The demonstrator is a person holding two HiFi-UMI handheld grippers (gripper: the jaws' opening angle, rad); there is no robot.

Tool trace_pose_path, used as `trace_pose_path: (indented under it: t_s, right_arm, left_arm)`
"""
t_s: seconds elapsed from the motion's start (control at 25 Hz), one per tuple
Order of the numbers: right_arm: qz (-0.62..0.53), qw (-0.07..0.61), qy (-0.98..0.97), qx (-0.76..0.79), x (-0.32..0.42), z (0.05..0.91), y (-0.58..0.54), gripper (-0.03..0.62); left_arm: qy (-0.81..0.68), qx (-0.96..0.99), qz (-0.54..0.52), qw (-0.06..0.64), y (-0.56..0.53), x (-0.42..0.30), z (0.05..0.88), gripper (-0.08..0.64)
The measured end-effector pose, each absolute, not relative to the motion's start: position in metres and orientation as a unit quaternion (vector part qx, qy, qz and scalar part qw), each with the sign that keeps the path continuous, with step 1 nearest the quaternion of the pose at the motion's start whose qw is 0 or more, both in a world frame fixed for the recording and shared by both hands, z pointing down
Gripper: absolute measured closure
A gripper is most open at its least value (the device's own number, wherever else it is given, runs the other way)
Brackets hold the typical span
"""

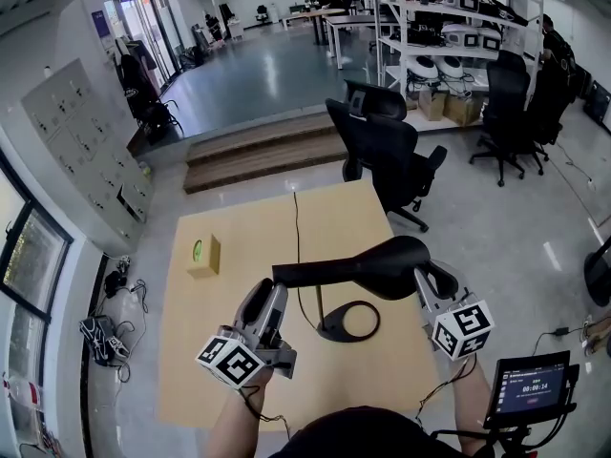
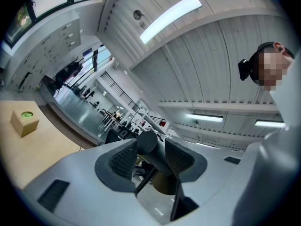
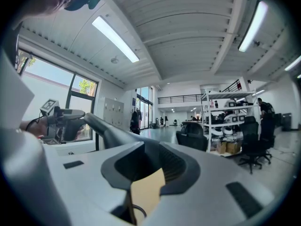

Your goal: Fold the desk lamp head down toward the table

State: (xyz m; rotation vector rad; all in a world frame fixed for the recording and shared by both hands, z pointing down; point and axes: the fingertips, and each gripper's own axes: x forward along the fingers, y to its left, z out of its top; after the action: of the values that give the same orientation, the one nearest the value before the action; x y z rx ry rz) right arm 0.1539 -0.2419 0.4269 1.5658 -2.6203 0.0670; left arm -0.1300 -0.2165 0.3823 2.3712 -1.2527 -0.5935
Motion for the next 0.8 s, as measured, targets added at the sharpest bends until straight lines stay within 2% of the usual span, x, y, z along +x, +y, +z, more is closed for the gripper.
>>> trace_pose_path:
  t_s: [0.8]
  right_arm:
    - [0.040, 0.048, -0.859, 0.508, 0.150, 0.442, -0.241, 0.512]
  left_arm:
    - [-0.447, 0.848, -0.210, 0.191, -0.216, -0.132, 0.378, 0.385]
